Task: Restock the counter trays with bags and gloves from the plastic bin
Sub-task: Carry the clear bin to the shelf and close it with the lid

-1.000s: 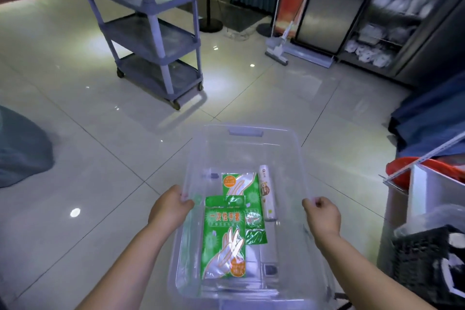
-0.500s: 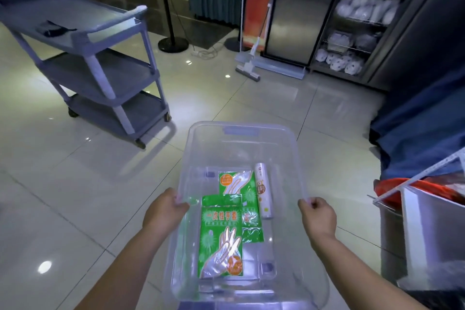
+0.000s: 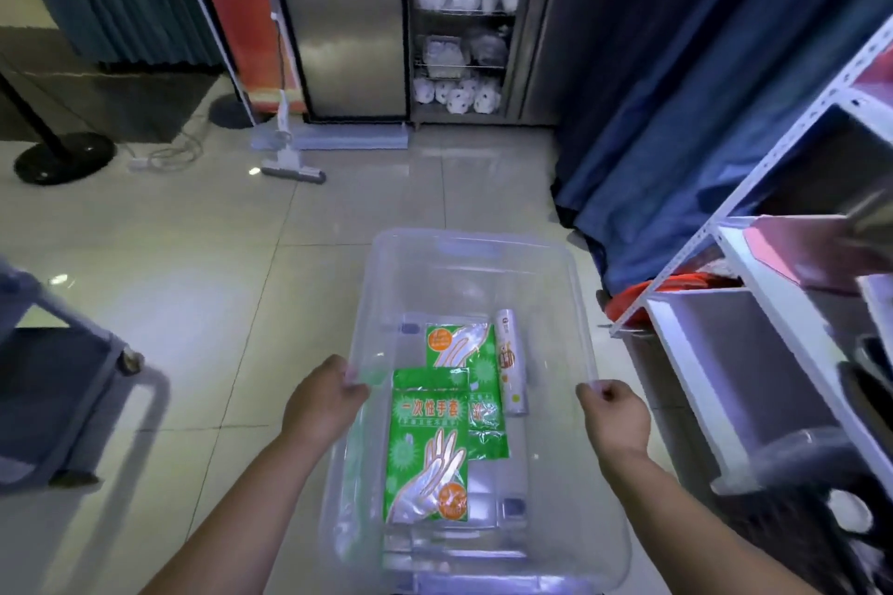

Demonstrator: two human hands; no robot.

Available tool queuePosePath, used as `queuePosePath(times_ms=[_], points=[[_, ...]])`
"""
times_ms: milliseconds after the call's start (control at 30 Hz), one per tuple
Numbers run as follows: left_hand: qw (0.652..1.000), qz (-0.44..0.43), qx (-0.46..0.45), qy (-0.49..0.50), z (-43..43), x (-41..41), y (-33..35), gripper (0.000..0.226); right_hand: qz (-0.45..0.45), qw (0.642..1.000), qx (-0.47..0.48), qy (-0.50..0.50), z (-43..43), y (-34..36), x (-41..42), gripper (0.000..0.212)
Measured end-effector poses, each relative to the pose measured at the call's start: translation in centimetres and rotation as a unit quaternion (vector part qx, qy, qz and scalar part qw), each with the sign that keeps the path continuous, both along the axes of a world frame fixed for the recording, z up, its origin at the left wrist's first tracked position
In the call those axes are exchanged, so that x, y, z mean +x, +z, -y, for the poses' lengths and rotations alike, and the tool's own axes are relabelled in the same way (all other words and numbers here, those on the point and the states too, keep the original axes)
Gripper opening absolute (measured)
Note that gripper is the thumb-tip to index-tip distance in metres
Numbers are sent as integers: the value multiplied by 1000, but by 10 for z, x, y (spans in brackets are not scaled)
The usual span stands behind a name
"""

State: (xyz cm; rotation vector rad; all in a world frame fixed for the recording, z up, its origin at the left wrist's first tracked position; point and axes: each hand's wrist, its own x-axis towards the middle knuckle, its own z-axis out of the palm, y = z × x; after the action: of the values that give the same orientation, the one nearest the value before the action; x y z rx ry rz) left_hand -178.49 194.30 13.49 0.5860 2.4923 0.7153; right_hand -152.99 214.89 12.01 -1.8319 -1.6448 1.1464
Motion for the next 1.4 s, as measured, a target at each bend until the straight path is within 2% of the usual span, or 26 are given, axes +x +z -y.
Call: queuePosePath(times_ms=[133,233,400,667,967,1133,1233,1333,1400], points=[[997,5,-3,-76,-84,-18,-9,13,-8,997,-13,-78,-38,-6,10,19],[993,15,-16,-116,-147,-17,-21,13,-10,992,-60,-108,-76,-17,22,18],[984,34,-59,-165,-246,-12,-50,12,7,986,-117,-119,-149,-45,40,10],[955,56,-133,-261,-393,-27,-122,17,61,971,-198,-122,-249,-112,45,18],[919,125,-189,-323,-505,-52,-295,15,116,956,-222,-153,-325,-273,32,6],[913,148,-199,-325,-540,-59,-399,14,36,935,-251,-249,-364,-375,27,9],[916,148,-197,-316,-548,-61,-440,14,18,930,-256,-262,-382,-416,25,11],[920,131,-196,-311,-552,-61,-484,15,27,935,-251,-250,-395,-460,23,37],[920,106,-202,-318,-555,-60,-506,17,36,936,-246,-250,-400,-483,20,41]])
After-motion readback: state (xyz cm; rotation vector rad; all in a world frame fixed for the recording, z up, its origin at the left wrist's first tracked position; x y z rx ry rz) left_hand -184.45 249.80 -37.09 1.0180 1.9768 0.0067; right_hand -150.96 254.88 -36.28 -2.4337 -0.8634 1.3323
